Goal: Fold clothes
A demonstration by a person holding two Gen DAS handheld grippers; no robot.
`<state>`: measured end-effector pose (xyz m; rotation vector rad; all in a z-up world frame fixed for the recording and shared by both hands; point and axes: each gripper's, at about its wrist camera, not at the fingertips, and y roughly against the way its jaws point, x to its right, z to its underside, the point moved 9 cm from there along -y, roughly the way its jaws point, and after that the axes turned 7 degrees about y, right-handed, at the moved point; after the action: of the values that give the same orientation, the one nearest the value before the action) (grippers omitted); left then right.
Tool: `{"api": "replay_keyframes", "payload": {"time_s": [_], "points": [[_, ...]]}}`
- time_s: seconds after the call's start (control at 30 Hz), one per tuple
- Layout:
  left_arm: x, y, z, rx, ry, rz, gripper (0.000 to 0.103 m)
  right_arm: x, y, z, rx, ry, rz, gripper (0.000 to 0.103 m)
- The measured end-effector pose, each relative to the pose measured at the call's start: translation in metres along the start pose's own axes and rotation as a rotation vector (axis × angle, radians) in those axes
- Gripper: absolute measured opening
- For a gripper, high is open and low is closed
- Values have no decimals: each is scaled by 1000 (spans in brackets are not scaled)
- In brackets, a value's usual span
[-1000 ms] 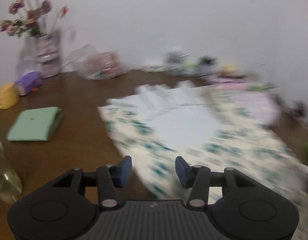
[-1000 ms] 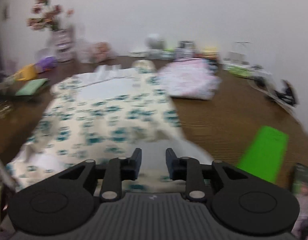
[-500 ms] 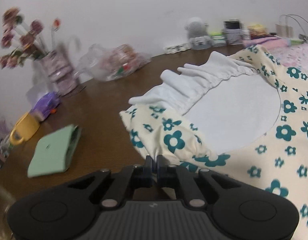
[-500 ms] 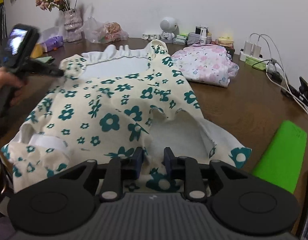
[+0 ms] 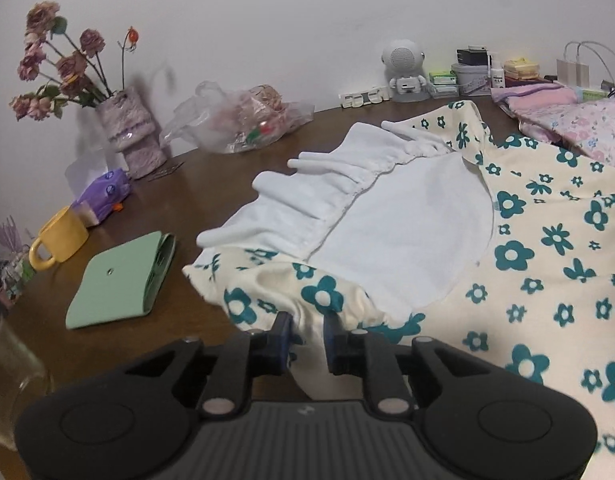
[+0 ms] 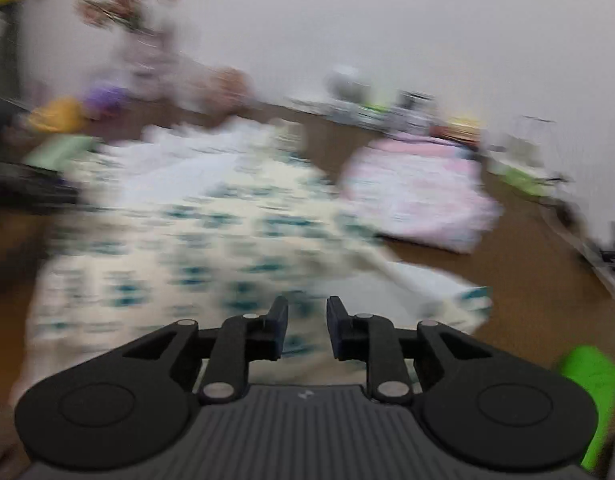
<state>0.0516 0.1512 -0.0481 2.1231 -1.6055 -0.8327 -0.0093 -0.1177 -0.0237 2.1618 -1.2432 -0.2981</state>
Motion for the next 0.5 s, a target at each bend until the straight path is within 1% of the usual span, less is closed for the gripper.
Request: {"api": "replay_keyframes", "payload": {"time_s": [0.03,0.07,0.17,0.2,0.23,0.3,0.33,0.43,0.5], "points": [[3,0,1,4,-20,-12,13,-8,1,7,-11,7,-20,22],[4,2,1,8,-24,-9,13,-14,0,15,-29,13,-22,22],[0,13,-2,22,4,39,12,-8,-1,32,-31,-24,2,19],[-2,17,-3,27,13,55,12,-3,0,32,-41,-37,11,13],[-3,21,-4,32,23,71,12,2,-1,32,-51,-29,31,13],[-6,28,-6,41,41,103,14,11,-4,32,-75,8,82,13],[-7,32,-7,46,51,119,19,17,-5,30,-81,9,98,13],[-11,44,-10,60,79,167,20,36,-5,22,-90,-17,128,15],[-14,52,-12,69,98,199,24,49,-5,17,-97,-35,148,15]]}}
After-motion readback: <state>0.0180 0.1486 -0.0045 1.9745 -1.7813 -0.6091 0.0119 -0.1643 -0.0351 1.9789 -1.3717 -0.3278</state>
